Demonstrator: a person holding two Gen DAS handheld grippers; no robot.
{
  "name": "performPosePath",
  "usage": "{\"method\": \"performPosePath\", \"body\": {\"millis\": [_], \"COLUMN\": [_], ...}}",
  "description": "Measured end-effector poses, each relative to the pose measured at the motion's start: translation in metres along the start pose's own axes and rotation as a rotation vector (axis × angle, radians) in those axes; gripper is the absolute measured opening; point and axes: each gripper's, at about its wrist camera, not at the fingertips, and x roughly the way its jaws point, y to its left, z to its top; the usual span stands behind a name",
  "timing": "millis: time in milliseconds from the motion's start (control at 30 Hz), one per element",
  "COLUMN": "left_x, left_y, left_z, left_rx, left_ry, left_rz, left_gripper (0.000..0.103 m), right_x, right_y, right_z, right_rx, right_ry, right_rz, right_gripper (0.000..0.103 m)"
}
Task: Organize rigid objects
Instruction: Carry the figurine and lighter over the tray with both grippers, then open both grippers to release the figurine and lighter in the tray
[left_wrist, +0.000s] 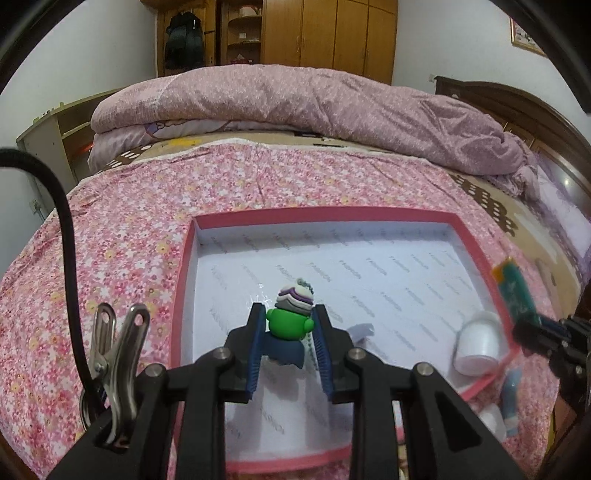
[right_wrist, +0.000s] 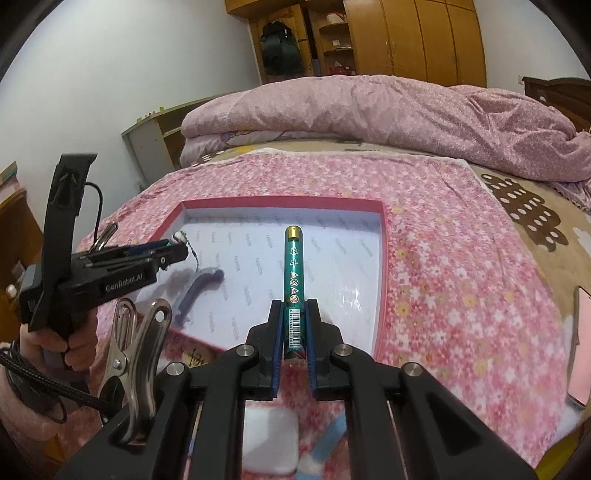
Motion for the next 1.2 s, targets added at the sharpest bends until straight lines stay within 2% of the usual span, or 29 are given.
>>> {"method": "performPosePath", "body": {"millis": [200,267,300,333,533,667,767,867,1067,1200], "left_x": [0.019,0.024,0.026,0.028,0.028,0.020,0.009,-0.002,-0.023,-0.037], "left_y": [-0.001,-0.003,-0.003,-0.003,0.000,0.004,0.006,0.006,-0.001,-0.002], "left_z": [0.002,0.003,0.004,0.004,0.003,-0.001,-0.004,-0.009,-0.017,-0.020], "left_rx": [-0.004,-0.006,-0.005,-0.005,-0.029,-0.053,-0.070,-0.083,-0.077,-0.074], "left_ry": [0.028,0.030,0.036,0.043,0.048,0.050,0.045,0.034,0.028,0.014], "left_rz": [0.007,0.032,0.039,0.047,0.054,0.047,0.031,0.004,-0.024,-0.031], "left_gripper": [0.027,0.033,0.043,0.048,0.049,0.050,0.050,0.050,0.050,0.050], "right_x": [0.020,0.027,0.030,0.033,0.038,0.035,0.027,0.016,-0.002,-0.011], "right_y": [-0.012,-0.016,-0.018,-0.020,-0.027,-0.026,-0.025,-0.021,-0.014,-0.013], "right_z": [0.013,0.015,0.016,0.016,0.015,0.013,0.012,0.010,0.003,-0.003], "right_rx": [0.013,0.017,0.022,0.029,0.056,0.061,0.069,0.066,0.036,0.040], "right_ry": [0.005,0.012,0.016,0.021,0.019,0.006,-0.016,-0.045,-0.056,-0.049], "right_rz": [-0.018,-0.026,-0.029,-0.031,-0.033,-0.044,-0.026,-0.039,-0.042,-0.031], "right_gripper": [0.012,0.012,0.012,0.012,0.012,0.023,0.026,0.039,0.041,0.049]}}
